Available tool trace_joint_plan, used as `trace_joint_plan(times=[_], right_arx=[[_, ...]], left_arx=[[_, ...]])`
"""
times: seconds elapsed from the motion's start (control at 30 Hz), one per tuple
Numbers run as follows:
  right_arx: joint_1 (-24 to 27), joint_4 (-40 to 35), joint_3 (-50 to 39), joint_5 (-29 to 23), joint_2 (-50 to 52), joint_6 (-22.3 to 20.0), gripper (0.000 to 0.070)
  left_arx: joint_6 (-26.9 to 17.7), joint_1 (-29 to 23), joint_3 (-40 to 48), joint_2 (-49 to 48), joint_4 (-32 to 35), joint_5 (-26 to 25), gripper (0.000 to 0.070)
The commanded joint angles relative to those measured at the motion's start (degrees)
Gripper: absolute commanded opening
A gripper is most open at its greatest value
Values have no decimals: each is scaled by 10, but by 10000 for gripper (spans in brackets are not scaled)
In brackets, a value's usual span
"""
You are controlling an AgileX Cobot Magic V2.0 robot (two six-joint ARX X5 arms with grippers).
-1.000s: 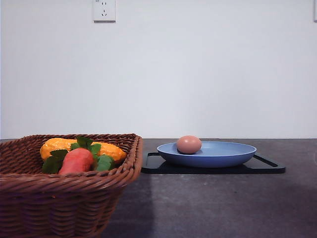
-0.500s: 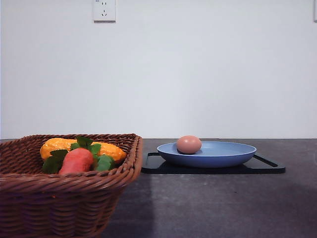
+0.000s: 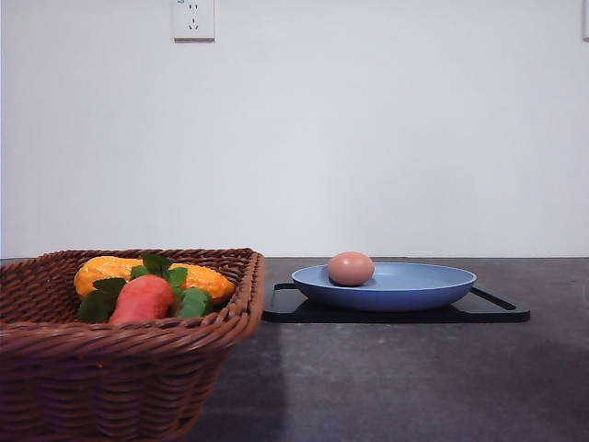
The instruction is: Transfer egg from basket to plate and serve
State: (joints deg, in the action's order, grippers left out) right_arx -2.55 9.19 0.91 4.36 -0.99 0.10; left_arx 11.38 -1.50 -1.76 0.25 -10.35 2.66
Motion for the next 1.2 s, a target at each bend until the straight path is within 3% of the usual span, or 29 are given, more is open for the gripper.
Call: trace_joint_plan(times=[0.0, 1.17], right_arx=[[0, -6, -3, -1, 0, 6, 0], [0, -6, -3, 0, 0, 6, 0]], left_arx=[[1, -1, 16, -1, -3, -3, 0], [1, -1, 16, -1, -3, -3, 0]])
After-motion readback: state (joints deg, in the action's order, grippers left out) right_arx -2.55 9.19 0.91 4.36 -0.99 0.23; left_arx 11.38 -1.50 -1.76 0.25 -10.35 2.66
